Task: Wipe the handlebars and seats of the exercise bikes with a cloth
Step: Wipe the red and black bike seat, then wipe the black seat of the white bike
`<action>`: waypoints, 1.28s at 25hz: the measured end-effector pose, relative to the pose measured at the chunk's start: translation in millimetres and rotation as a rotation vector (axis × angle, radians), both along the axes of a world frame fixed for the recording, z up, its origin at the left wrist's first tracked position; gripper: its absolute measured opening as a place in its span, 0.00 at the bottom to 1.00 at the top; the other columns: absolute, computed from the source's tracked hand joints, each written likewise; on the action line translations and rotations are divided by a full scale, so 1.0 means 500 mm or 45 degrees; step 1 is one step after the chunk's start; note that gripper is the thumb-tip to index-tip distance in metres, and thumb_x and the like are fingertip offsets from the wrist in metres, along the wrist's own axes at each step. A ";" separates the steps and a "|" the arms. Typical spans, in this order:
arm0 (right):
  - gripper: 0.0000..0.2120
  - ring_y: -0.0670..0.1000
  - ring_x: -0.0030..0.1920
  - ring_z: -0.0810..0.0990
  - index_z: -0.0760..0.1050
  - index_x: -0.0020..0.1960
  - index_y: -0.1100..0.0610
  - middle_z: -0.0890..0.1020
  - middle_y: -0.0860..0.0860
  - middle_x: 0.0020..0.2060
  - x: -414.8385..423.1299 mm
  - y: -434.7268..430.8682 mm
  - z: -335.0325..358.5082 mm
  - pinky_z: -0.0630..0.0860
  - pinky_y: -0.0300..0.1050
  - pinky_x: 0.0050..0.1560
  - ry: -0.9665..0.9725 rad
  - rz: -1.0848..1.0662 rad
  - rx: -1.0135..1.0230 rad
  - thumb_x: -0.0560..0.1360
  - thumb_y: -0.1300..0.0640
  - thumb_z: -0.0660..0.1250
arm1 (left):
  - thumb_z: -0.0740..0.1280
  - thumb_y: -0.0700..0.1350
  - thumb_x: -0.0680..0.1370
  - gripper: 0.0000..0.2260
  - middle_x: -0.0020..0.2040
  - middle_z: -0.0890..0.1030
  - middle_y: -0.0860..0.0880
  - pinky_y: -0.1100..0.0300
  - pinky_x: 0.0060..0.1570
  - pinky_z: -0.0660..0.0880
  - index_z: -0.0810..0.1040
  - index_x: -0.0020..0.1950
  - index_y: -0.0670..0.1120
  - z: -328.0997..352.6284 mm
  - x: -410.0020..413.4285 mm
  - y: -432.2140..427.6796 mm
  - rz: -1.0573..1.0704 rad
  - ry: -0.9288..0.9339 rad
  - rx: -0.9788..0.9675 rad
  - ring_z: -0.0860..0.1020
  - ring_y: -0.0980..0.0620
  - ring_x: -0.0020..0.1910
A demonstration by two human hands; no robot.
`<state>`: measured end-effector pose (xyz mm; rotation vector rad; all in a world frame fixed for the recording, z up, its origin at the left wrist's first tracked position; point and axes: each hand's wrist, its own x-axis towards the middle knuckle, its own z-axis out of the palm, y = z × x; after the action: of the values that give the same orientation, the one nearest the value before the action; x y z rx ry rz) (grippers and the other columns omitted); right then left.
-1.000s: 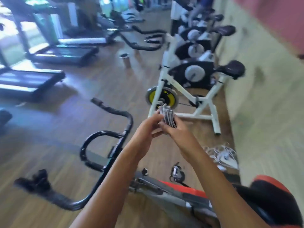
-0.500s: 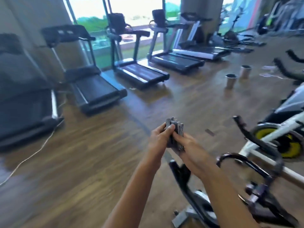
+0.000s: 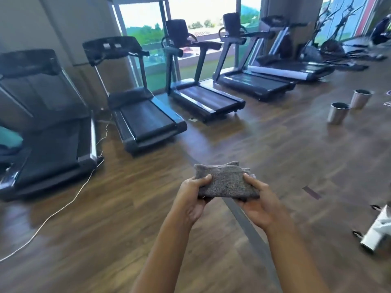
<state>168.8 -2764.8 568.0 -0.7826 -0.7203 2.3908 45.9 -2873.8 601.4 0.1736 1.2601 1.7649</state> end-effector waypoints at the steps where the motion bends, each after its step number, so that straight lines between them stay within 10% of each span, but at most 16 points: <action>1: 0.11 0.53 0.51 0.82 0.78 0.58 0.59 0.82 0.56 0.52 -0.025 0.037 -0.011 0.84 0.45 0.45 0.035 -0.008 -0.007 0.77 0.57 0.68 | 0.64 0.34 0.78 0.05 0.47 0.81 0.41 0.51 0.49 0.77 0.78 0.52 0.39 -0.002 -0.035 0.045 -0.035 0.012 -0.010 0.79 0.46 0.44; 6: 0.34 0.54 0.39 0.86 0.84 0.45 0.63 0.86 0.59 0.43 -0.118 0.250 -0.027 0.84 0.46 0.34 0.127 -0.022 -0.059 0.40 0.63 0.88 | 0.65 0.35 0.78 0.04 0.44 0.83 0.43 0.52 0.37 0.81 0.79 0.51 0.40 0.019 -0.185 0.299 -0.333 0.159 -0.123 0.82 0.47 0.40; 11: 0.16 0.49 0.42 0.85 0.79 0.56 0.60 0.86 0.54 0.45 -0.146 0.463 0.000 0.83 0.42 0.43 0.013 -0.310 0.086 0.69 0.60 0.71 | 0.64 0.33 0.78 0.05 0.38 0.83 0.45 0.54 0.34 0.82 0.78 0.50 0.40 0.042 -0.254 0.553 -0.574 0.144 -0.081 0.81 0.49 0.36; 16: 0.20 0.53 0.52 0.84 0.79 0.60 0.60 0.85 0.55 0.51 -0.114 0.645 0.014 0.81 0.49 0.52 -0.069 -0.590 0.335 0.69 0.56 0.72 | 0.64 0.32 0.78 0.07 0.41 0.83 0.43 0.52 0.35 0.83 0.78 0.53 0.38 0.011 -0.245 0.808 -0.842 0.079 0.006 0.82 0.48 0.37; 19: 0.38 0.59 0.67 0.77 0.74 0.69 0.64 0.79 0.61 0.65 -0.091 0.733 -0.003 0.71 0.59 0.69 0.224 -0.685 0.316 0.64 0.52 0.82 | 0.64 0.32 0.78 0.07 0.44 0.83 0.42 0.50 0.39 0.83 0.79 0.54 0.37 0.004 -0.214 0.971 -1.121 0.038 0.091 0.82 0.47 0.39; 25: 0.42 0.61 0.58 0.83 0.78 0.64 0.63 0.80 0.63 0.61 0.005 0.855 -0.009 0.83 0.57 0.50 0.291 -1.165 0.300 0.53 0.60 0.87 | 0.64 0.33 0.78 0.08 0.46 0.82 0.42 0.49 0.40 0.83 0.78 0.55 0.39 0.028 -0.083 1.237 -1.669 0.093 0.150 0.82 0.47 0.41; 32: 0.32 0.62 0.77 0.61 0.66 0.76 0.58 0.66 0.61 0.76 0.187 0.914 -0.141 0.61 0.63 0.75 0.665 -1.570 0.409 0.78 0.44 0.67 | 0.63 0.32 0.79 0.08 0.47 0.83 0.42 0.49 0.44 0.83 0.79 0.55 0.38 0.008 0.205 1.378 -2.251 0.120 0.096 0.83 0.46 0.44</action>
<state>262.2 -2307.9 497.7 -0.2633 -0.2335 1.2059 148.3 -2184.9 605.1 1.0331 0.5638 0.2323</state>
